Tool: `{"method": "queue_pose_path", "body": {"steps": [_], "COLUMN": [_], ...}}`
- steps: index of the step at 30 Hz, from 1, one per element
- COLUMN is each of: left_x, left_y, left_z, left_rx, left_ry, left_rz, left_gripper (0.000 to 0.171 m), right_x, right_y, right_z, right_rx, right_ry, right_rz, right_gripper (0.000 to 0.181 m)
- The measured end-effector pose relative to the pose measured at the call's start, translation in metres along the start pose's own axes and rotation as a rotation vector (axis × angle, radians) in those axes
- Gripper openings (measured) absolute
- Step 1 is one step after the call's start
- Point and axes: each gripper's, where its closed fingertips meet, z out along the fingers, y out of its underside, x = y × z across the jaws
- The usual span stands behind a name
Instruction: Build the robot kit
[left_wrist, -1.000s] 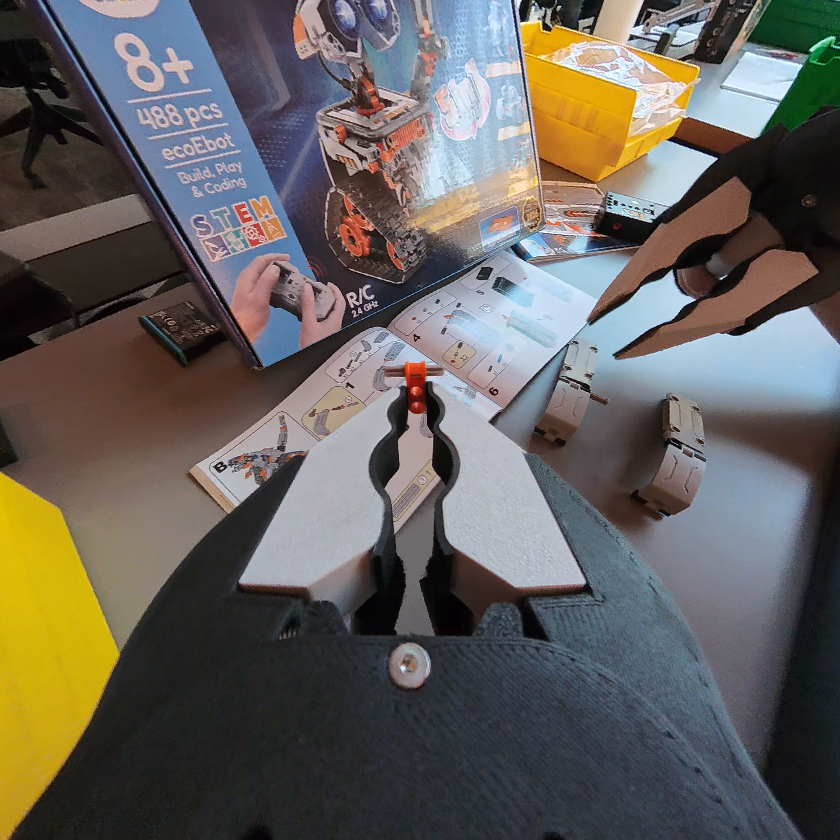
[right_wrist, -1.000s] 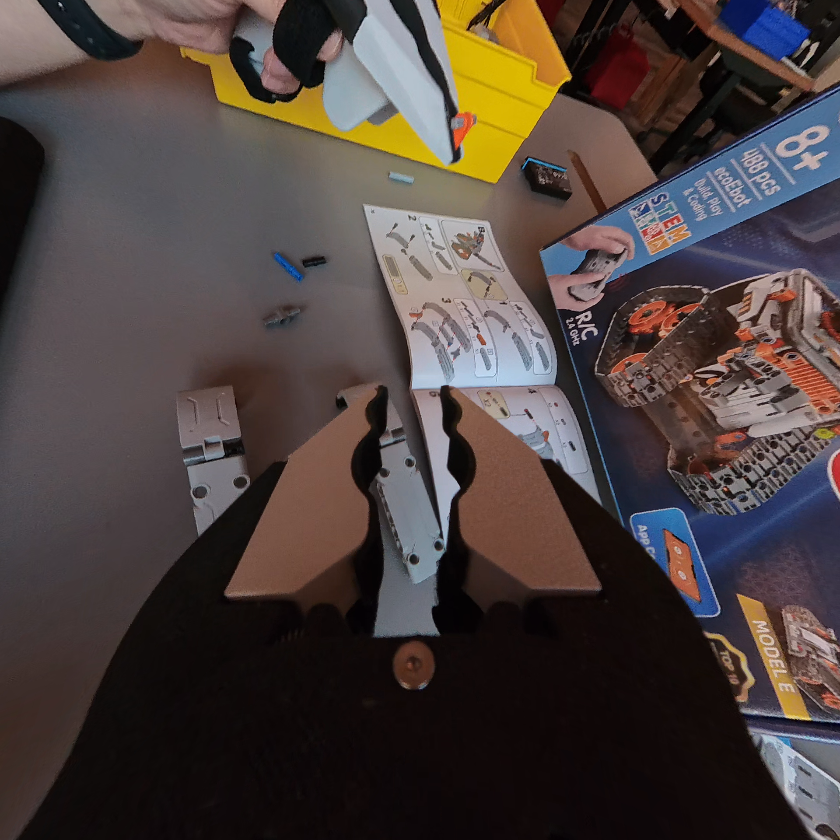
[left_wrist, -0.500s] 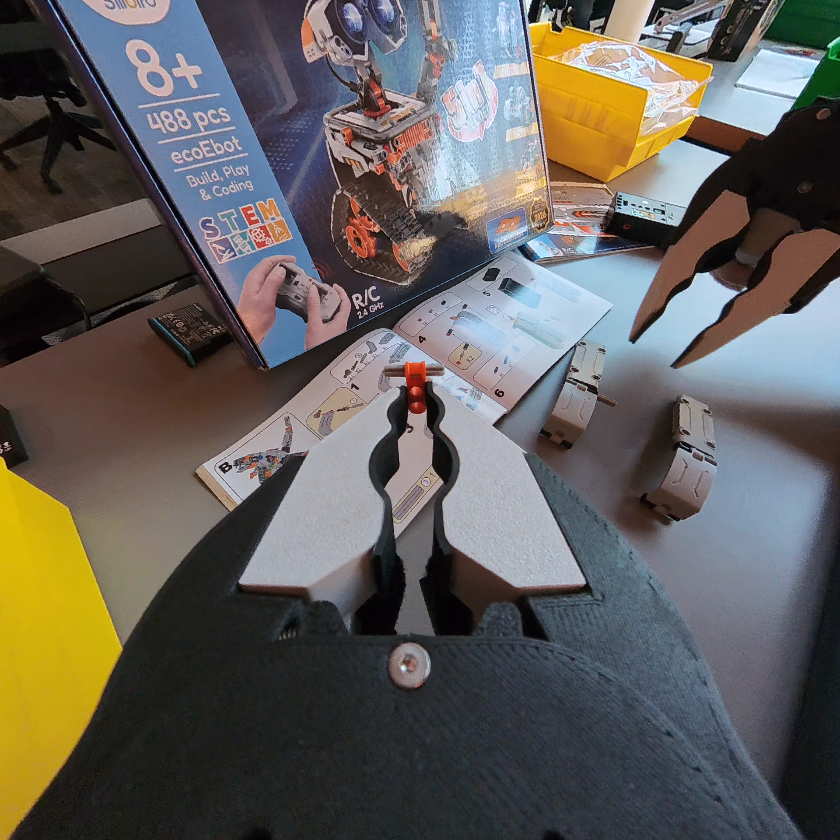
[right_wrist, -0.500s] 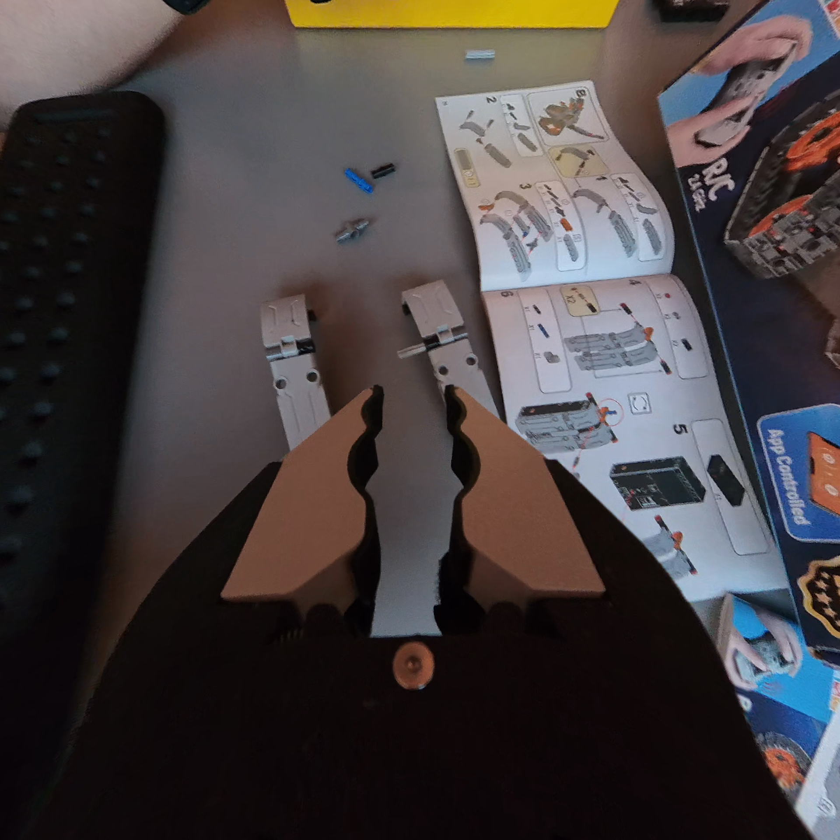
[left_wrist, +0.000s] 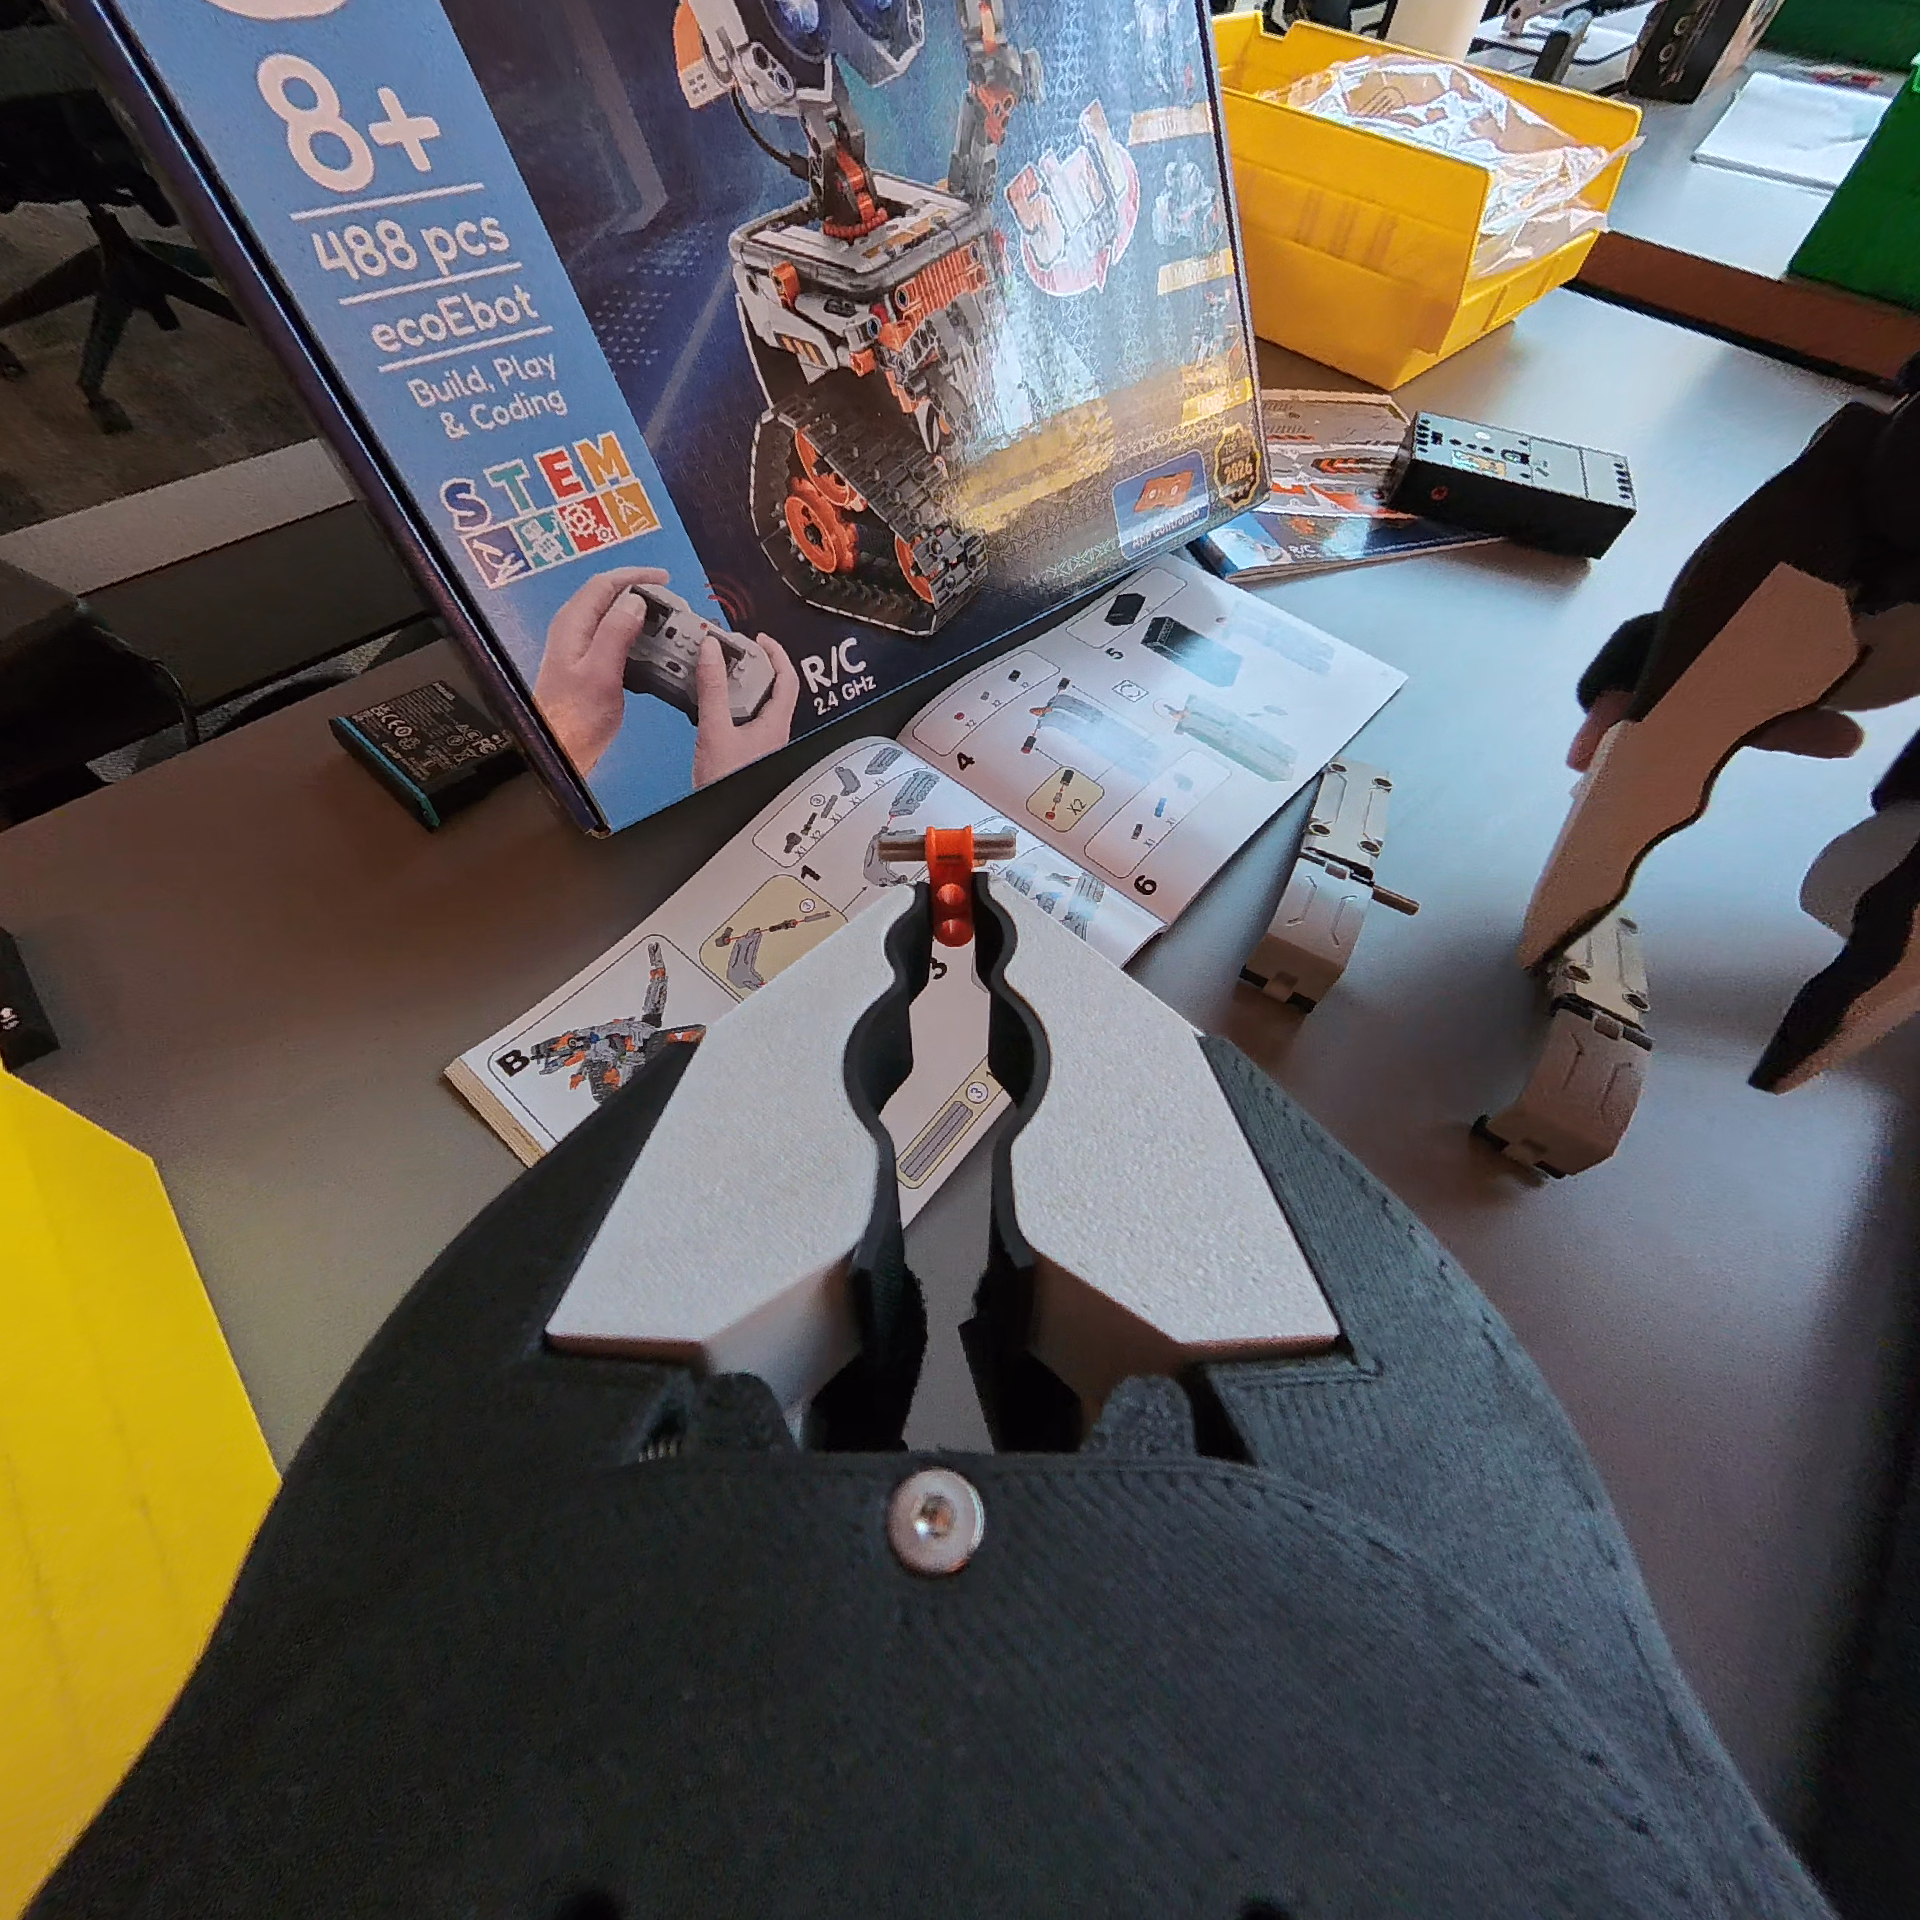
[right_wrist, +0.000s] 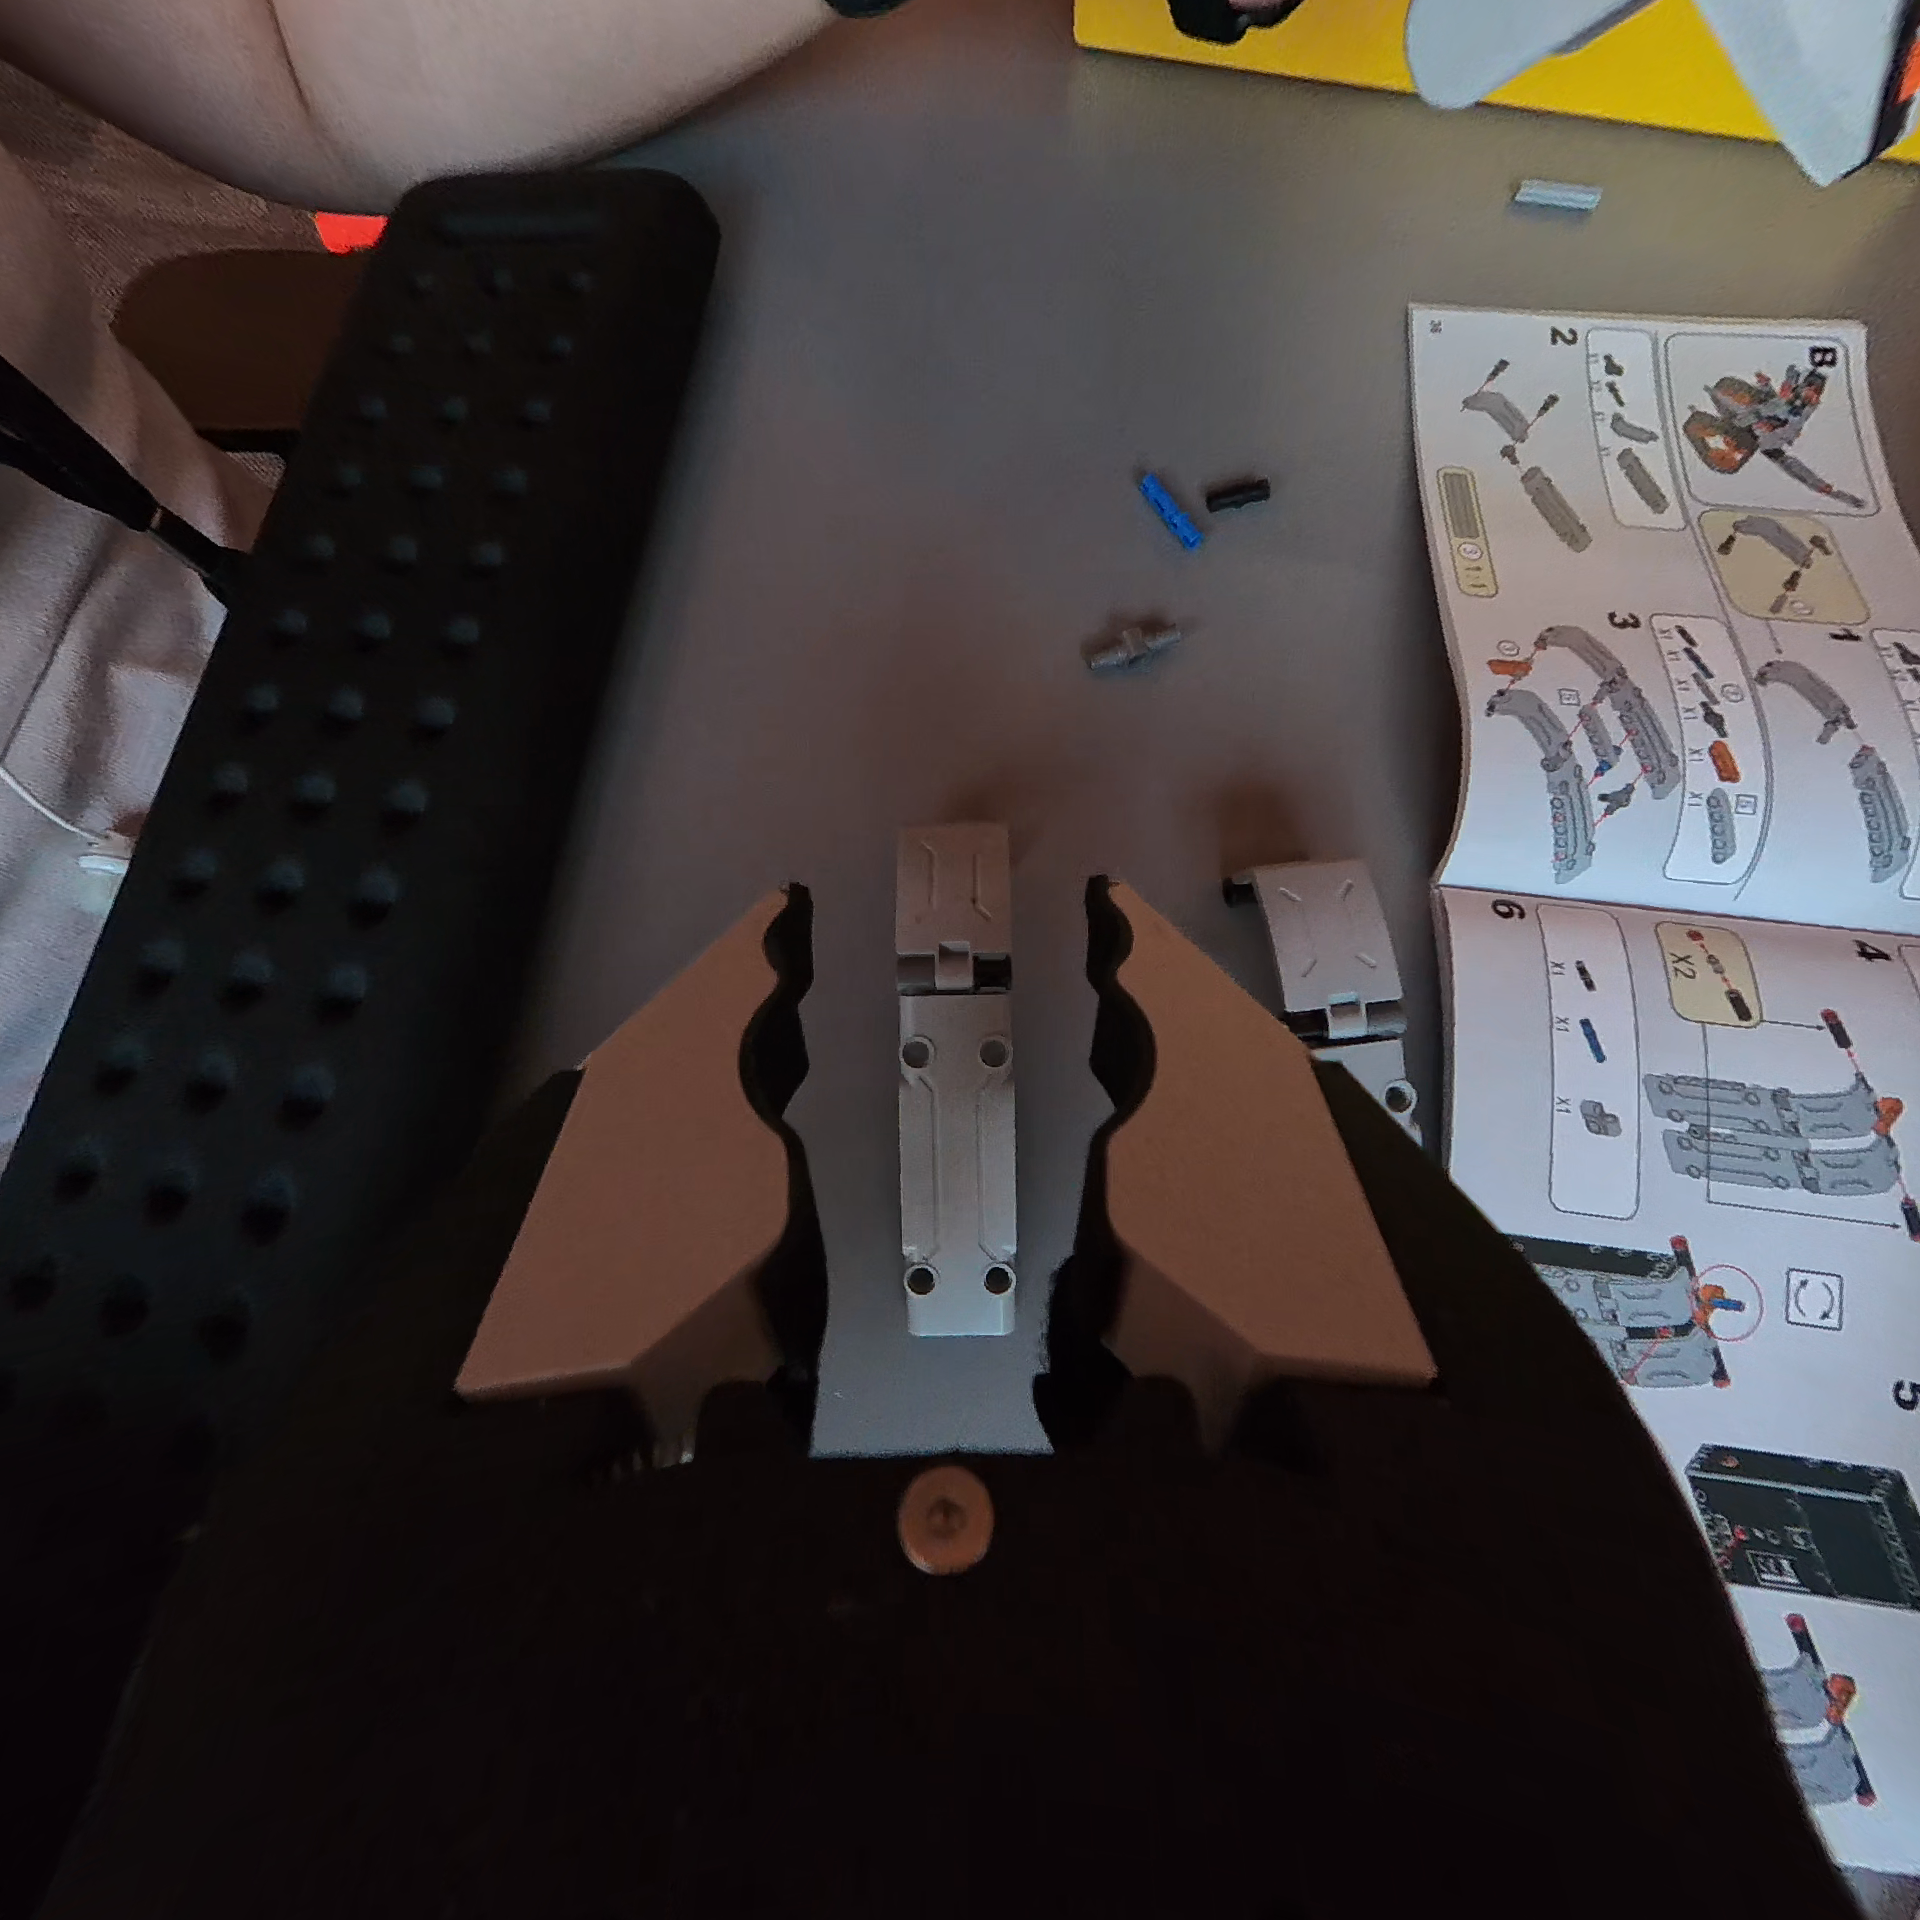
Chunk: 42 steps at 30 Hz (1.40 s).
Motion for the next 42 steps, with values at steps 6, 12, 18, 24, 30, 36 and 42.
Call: {"method": "queue_pose_path", "body": {"steps": [6,12,18,24,30,36,42], "left_x": [0.002,0.007,0.028,0.032,0.032,0.022,0.018], "left_y": [0.002,0.008,0.053,0.099,0.106,0.118,0.133], "left_z": [0.001,0.004,0.004,-0.008,-0.025,-0.05,-0.061], "left_rx": [-0.01,-0.053,-0.351,-0.673,-0.761,-0.861,-0.94], "left_ry": [0.006,0.042,0.175,0.118,0.073,-0.041,-0.05], "left_rz": [0.007,0.017,-0.017,0.012,-0.033,-0.032,-0.08], "left_gripper": [0.006,0.006,0.006,0.006,0.006,0.006,0.006], "right_x": [0.0,0.001,0.001,0.003,0.004,0.005,0.007], "right_y": [0.009,0.016,0.022,0.023,0.027,0.028,0.043], "right_z": [0.009,0.015,0.02,0.02,0.02,0.018,0.004], "right_rx": [-0.057,-0.095,-0.12,-0.116,-0.13,-0.132,-0.199], "right_ry": [-0.004,0.0,-0.013,-0.01,-0.011,-0.008,0.003], "right_rz": [-0.003,-0.016,-0.015,-0.01,-0.003,0.003,0.041], "right_gripper": [0.055,0.053,0.05,0.049,0.05,0.05,0.053]}}
